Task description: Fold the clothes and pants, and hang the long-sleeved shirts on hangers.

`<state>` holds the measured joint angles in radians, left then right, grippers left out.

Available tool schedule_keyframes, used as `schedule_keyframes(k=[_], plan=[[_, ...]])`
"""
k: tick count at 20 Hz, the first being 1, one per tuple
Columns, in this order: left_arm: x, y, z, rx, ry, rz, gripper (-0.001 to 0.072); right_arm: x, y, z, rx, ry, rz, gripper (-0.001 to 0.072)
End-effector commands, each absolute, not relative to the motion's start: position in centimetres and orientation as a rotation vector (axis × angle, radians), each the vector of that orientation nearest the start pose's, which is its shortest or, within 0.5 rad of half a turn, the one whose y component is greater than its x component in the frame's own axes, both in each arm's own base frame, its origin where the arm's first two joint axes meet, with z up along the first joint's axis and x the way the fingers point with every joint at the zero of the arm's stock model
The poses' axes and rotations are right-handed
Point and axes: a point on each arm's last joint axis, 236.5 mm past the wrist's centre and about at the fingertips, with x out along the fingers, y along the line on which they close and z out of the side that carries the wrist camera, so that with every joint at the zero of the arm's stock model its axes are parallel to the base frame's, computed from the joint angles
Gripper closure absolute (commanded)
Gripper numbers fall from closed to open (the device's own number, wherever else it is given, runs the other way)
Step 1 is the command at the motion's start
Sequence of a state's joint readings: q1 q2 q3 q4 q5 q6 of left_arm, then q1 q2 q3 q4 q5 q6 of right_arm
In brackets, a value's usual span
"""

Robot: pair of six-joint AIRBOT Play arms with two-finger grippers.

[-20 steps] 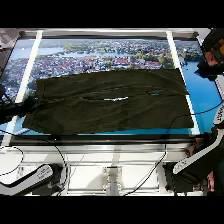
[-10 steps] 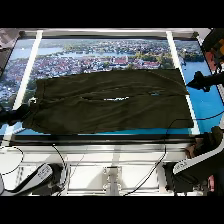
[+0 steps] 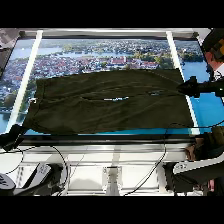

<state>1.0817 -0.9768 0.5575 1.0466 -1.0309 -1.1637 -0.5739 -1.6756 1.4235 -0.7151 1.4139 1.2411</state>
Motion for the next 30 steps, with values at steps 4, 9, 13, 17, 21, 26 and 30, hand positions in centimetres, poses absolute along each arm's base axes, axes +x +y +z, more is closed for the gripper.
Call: schedule_keyframes(k=[4,9,13,17,21,26,30], plan=[[22.9,19.2,-7.8,-0.944,0.909,0.484,0.0202,44.5,-3.5,5.3,1.111,1.105,0.457,0.0296],[27.4,18.3,-7.7,-1.053,0.757,0.306,0.0225,43.5,-0.3,6.3,1.104,1.165,0.568,0.0295],[27.0,18.2,-10.8,-1.116,0.806,0.325,0.0225,43.3,2.1,6.3,1.076,1.202,0.615,0.0295],[28.4,18.6,-11.3,-1.175,0.735,0.305,0.0234,43.2,4.5,6.3,1.045,1.233,0.654,0.0295],[29.2,19.4,-10.5,-1.162,0.679,0.297,0.0366,43.6,6.4,6.1,1.017,1.239,0.666,0.0295],[29.6,18.0,-9.6,-1.188,0.68,0.223,0.0177,43.7,7.6,5.9,0.997,1.247,0.677,0.0295],[29.7,17.8,-9.5,-1.191,0.681,0.213,0.0043,43.7,8.0,5.9,0.991,1.253,0.683,0.0294]])
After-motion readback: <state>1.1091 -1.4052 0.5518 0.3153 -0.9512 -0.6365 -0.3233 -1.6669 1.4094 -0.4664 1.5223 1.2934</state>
